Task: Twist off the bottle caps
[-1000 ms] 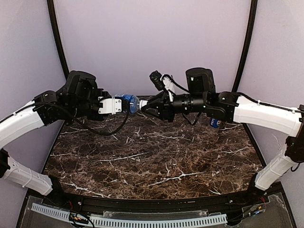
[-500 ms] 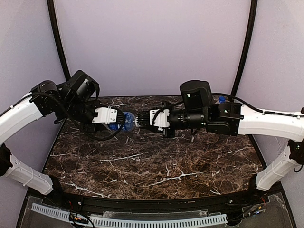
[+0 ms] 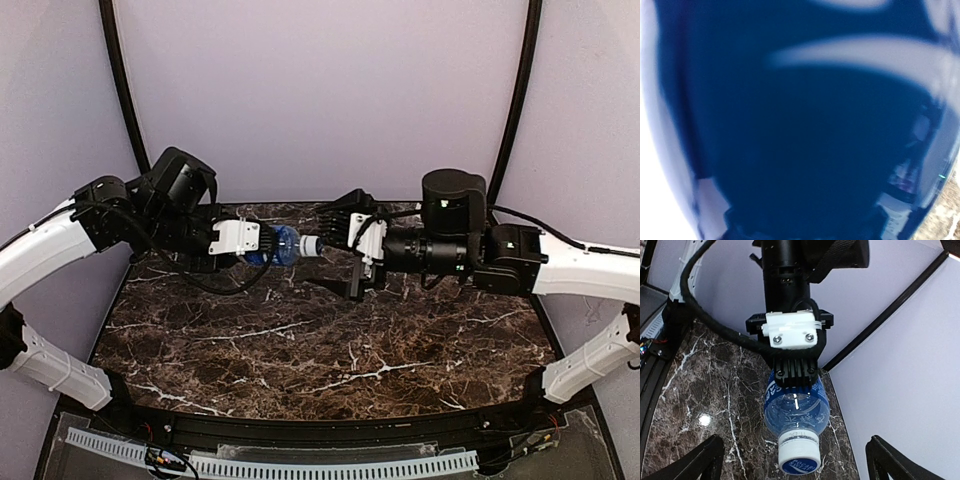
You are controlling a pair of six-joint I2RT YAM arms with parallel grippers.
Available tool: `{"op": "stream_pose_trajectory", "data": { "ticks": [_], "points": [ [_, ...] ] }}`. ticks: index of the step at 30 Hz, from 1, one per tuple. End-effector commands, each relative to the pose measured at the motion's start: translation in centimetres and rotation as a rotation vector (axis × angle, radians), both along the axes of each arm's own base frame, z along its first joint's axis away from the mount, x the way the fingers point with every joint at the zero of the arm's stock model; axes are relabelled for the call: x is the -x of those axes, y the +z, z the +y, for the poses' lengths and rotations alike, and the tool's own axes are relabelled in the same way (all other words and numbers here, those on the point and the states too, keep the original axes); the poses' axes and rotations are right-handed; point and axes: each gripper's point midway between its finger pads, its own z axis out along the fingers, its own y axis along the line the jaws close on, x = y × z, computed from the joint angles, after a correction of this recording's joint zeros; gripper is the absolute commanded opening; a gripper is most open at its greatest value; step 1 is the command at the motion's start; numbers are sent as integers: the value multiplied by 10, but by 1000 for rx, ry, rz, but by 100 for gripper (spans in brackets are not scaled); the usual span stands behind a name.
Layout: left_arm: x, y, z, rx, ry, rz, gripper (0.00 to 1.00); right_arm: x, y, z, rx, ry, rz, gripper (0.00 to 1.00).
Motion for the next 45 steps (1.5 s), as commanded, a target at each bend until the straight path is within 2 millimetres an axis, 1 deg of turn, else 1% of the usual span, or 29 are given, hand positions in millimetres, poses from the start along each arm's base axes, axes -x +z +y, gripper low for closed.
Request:
{"op": "stream_pose_trajectory", "data": {
  "ticks": [1,2,3,4,5,6,7,8,9,10,11,13,15,18,20,25,29,31,33,35,38,41,43,45],
  "points": [
    [-26,19,-1,63,85,-160,4,-3,19,-17,-131,-34,216,99],
    [-36,28,-1,82,114,-219,4,-6,20,-20,-147,-34,298,99],
    [-41,26,-1,64,115,-254,3,-9,24,-22,-173,-35,398,99],
    [-52,40,0,89,155,-337,3,-18,29,-24,-204,-52,492,99],
    [-61,45,-3,94,152,-413,3,-26,36,-26,-246,-72,591,99],
    [-67,51,2,84,184,-468,3,-35,41,-27,-289,-97,686,99],
    [-72,56,0,79,176,-533,3,-46,48,-30,-344,-128,772,99],
    [-75,60,3,73,191,-569,3,-58,52,-34,-399,-170,865,99],
    [-77,63,1,75,188,-605,3,-72,53,-40,-451,-216,950,97],
    [-78,65,2,75,194,-619,3,-83,51,-44,-495,-260,1041,95],
    [-78,67,1,81,194,-631,3,-89,48,-46,-527,-277,1115,92],
    [-78,68,1,78,191,-638,4,-92,47,-43,-564,-245,1209,89],
    [-79,67,1,68,185,-646,4,-90,46,-36,-556,-205,1247,88],
    [-78,63,1,49,171,-654,3,-91,40,-25,-518,-189,1288,87],
    [-77,63,1,49,169,-655,4,-92,38,-20,-506,-177,1307,84],
    [-77,63,1,49,167,-656,4,-92,37,-14,-484,-165,1328,73],
    [-78,63,0,49,164,-656,4,-93,31,-11,-471,-169,1341,58],
    [-78,63,0,48,165,-657,4,-92,29,-9,-459,-162,1355,52],
    [-78,64,0,47,165,-657,4,-92,28,-8,-452,-160,1363,50],
    [-80,70,-1,65,172,-673,4,-91,28,-8,-448,-160,1366,49],
    [-80,72,-2,69,173,-676,4,-90,25,-8,-439,-160,1372,43],
    [-80,73,-2,71,173,-678,4,-90,21,-8,-433,-168,1381,41],
    [-81,73,-3,73,172,-678,4,-91,21,-9,-437,-175,1376,36],
    [-80,72,-3,72,168,-677,4,-90,24,-9,-438,-170,1360,26]
  ]
}}
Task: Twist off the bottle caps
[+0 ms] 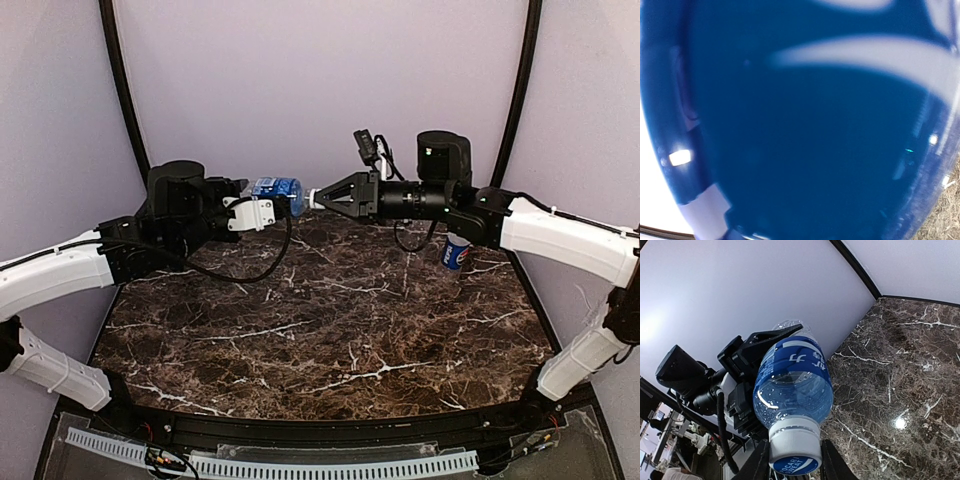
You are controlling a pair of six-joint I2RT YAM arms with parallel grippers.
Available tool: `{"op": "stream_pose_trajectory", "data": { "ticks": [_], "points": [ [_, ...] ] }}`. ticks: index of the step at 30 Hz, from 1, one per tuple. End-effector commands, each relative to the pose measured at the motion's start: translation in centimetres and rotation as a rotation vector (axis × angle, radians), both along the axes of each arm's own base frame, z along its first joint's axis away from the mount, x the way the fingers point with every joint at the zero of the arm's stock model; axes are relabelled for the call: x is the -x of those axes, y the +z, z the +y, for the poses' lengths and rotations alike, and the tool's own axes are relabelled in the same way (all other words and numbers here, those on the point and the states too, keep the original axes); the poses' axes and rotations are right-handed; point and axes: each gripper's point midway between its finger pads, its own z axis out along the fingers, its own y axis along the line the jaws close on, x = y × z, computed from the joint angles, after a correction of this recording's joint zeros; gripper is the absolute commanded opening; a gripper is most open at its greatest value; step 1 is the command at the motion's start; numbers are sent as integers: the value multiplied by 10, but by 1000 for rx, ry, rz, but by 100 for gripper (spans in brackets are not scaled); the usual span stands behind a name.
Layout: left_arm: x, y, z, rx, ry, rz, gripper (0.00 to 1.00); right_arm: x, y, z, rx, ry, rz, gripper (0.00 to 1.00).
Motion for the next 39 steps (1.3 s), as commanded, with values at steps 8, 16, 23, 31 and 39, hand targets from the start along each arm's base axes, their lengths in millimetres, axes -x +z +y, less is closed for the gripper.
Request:
{"op": "stream_pose_trajectory", "data": {
  "ticks": [8,16,23,31,39],
  "points": [
    [10,-3,2,-1,-24,64,4,15,17,9,49,121,-265,0],
    [63,-57,0,-78,-181,476,2,80,-15,22,299,315,-993,0],
    [106,-79,5,-117,-259,731,1,105,-66,24,510,449,-1454,0],
    [113,-84,7,-133,-272,768,1,96,-59,26,618,351,-1786,0],
    [111,-79,6,-113,-269,749,1,99,-47,29,559,306,-1775,36]
  ]
}}
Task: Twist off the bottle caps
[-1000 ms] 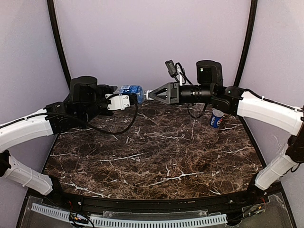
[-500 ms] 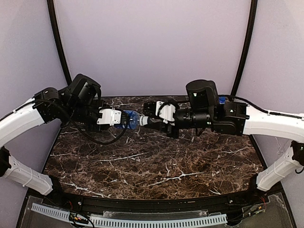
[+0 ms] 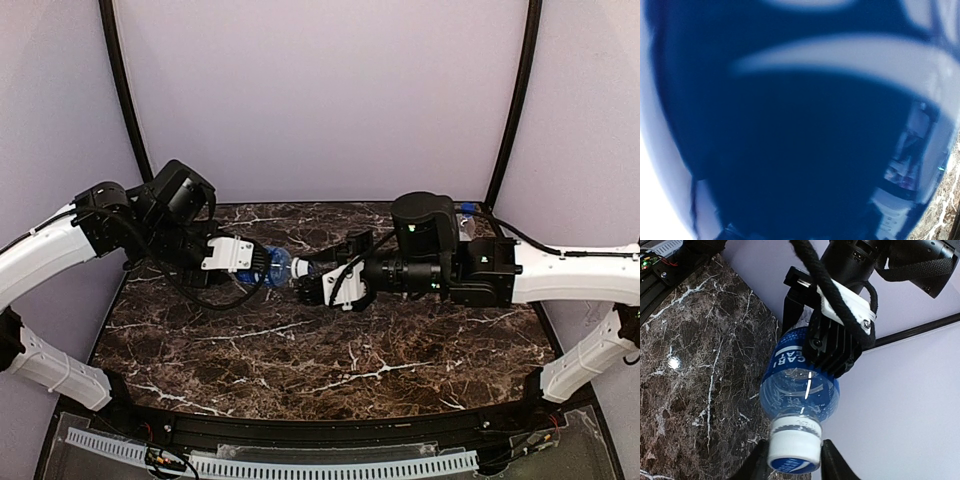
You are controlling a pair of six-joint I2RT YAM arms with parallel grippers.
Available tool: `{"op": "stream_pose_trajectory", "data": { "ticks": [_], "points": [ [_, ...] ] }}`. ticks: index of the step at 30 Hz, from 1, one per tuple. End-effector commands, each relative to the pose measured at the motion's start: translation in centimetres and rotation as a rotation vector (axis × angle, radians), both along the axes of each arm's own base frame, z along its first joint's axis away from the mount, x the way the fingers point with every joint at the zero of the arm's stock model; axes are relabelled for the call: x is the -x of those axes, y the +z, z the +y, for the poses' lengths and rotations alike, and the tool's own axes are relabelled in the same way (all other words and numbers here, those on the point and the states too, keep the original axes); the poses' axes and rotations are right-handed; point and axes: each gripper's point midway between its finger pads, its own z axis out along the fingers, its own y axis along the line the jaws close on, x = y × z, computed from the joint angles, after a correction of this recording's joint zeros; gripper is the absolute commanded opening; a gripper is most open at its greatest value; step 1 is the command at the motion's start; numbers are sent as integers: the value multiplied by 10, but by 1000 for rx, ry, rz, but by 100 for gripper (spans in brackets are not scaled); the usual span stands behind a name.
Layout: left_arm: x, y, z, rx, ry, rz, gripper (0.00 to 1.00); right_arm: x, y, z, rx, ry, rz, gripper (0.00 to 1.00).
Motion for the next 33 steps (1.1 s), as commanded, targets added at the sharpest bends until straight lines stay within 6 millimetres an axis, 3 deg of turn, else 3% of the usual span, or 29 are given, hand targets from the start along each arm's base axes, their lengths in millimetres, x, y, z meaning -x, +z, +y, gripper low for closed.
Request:
{"op": "stream_pose_trajectory", "data": {
  "ticks": [1,3,7,9,10,13,14,15,16,17,18,19,20,22,24,33],
  "points": [
    [11,10,-11,37,-78,8,1,9,17,4,-73,35,-37,48],
    [9,11,-10,37,-73,-6,1,11,24,2,-117,27,-10,66],
    [1,15,-9,42,-48,-51,1,15,45,-11,-227,1,84,82],
    [-6,18,-9,51,-26,-86,1,16,50,-19,-267,-12,150,97],
    [-12,22,-10,62,-10,-116,1,17,51,-22,-282,-18,192,98],
    [-27,30,-12,87,31,-197,1,19,47,-30,-301,-30,362,99],
    [-38,41,-14,109,61,-268,1,16,49,-31,-325,-45,446,99],
    [-43,39,-13,96,62,-306,1,8,53,-34,-366,-72,542,99],
    [-55,54,-13,123,100,-390,1,-2,59,-36,-419,-106,657,99],
    [-60,48,-11,85,89,-431,1,-13,65,-37,-472,-142,765,99],
    [-70,65,-12,115,123,-518,1,-25,70,-39,-522,-178,884,99],
    [-73,58,-10,75,110,-552,1,-36,77,-41,-577,-214,998,99],
    [-80,64,-10,89,135,-610,1,-48,81,-44,-629,-242,1120,98],
    [-85,70,-10,88,143,-672,1,-63,85,-44,-705,-271,1307,91],
    [-88,73,-10,89,151,-701,2,-65,86,-38,-725,-266,1389,85],
    [-92,75,-9,68,156,-746,2,-74,55,-21,-673,-342,1535,79]
  ]
}}
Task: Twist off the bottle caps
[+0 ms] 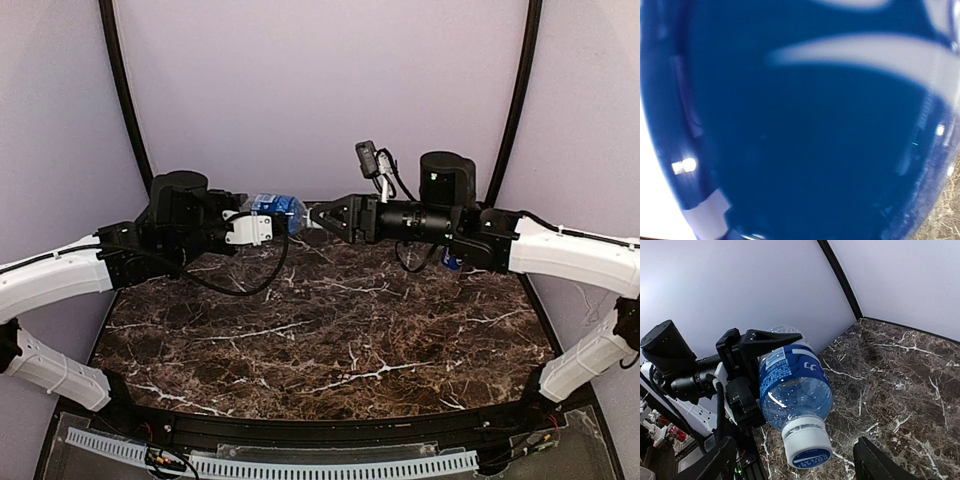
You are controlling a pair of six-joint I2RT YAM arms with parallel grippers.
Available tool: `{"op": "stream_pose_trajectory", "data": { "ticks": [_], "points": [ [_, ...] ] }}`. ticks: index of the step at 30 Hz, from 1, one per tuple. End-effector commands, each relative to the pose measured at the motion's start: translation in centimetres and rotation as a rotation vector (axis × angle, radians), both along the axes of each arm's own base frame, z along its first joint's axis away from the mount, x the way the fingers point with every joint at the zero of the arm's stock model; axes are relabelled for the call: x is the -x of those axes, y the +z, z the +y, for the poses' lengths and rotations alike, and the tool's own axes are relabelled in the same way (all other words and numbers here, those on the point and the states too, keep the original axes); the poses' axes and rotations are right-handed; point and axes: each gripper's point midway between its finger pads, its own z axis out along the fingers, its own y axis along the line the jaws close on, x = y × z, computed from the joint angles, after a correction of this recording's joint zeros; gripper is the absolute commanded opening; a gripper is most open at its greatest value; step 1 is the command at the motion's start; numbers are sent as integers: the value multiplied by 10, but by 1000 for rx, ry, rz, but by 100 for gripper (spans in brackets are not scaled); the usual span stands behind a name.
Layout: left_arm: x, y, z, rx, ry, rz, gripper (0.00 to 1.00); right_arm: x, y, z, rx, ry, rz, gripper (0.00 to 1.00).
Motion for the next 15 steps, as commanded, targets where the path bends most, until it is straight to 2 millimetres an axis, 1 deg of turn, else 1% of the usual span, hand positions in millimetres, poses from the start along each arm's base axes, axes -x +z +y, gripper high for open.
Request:
{"op": "stream_pose_trajectory", "data": {
  "ticks": [1,5,8,10,15],
  "points": [
    [-1,15,3,16,15,-65,2,4,5,10,-56,35,112,77],
    [-1,15,2,15,11,-65,2,5,7,14,-65,54,106,63],
    [-1,15,3,13,11,-65,2,3,4,15,-60,50,105,52],
    [-1,15,2,14,9,-65,2,2,3,16,-61,51,104,48],
    [1,16,1,19,-1,-64,2,-3,4,15,-66,34,97,42]
  ]
}}
